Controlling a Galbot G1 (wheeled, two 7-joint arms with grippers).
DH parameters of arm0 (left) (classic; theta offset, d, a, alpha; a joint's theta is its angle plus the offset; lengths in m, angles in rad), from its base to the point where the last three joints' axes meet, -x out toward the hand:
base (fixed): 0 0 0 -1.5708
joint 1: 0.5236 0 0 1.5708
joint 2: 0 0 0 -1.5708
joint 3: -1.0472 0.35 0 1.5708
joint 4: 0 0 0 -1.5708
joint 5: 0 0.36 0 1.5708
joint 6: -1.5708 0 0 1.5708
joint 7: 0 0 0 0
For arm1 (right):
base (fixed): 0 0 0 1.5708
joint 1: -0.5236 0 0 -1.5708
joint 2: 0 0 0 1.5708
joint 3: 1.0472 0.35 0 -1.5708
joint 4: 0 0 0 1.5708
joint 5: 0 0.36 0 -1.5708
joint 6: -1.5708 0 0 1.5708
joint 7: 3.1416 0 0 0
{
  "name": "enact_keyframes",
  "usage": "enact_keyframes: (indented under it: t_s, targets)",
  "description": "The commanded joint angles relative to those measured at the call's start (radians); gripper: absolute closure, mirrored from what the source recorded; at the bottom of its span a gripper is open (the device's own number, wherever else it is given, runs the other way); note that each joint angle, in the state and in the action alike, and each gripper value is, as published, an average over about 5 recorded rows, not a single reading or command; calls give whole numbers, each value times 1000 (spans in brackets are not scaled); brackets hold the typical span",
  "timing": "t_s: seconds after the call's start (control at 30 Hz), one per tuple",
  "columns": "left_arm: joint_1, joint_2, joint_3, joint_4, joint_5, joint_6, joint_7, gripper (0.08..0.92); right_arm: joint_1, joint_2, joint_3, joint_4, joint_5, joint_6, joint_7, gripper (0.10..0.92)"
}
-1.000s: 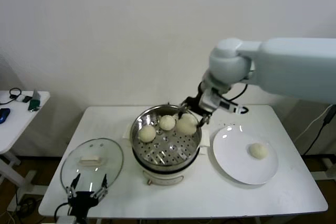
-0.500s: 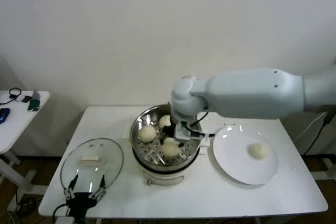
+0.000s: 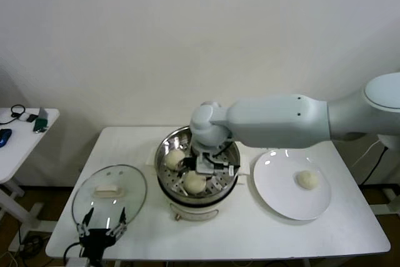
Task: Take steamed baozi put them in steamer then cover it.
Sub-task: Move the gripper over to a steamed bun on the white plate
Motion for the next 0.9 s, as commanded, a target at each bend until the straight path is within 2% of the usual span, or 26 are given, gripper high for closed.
enact_keyframes:
  t_s: [0.03, 0.23, 0.33, 0.43, 0.6, 0.9]
  targets:
    - [-2, 1, 5, 4, -1, 0, 1, 177, 232, -152, -51, -80, 279, -3, -150, 203]
    - [-12, 3, 5, 1, -5, 6, 4, 177, 468, -334, -347, -210, 566, -127, -196, 202]
    - [-15, 8, 1, -4, -16, 8, 6, 177, 501, -431, -490, -231, 599, -184, -172, 203]
    - [-21, 11, -4, -5, -24, 11, 8, 177, 448, -549, -543, -228, 574, -252, -138, 203]
    - [-27, 9, -3, 0, -24, 19, 11, 177, 189, -697, -401, -260, 433, -327, -87, 203]
    - [-9, 4, -11, 2, -16, 17, 14, 177, -253, -720, -24, -375, 251, -365, -38, 203]
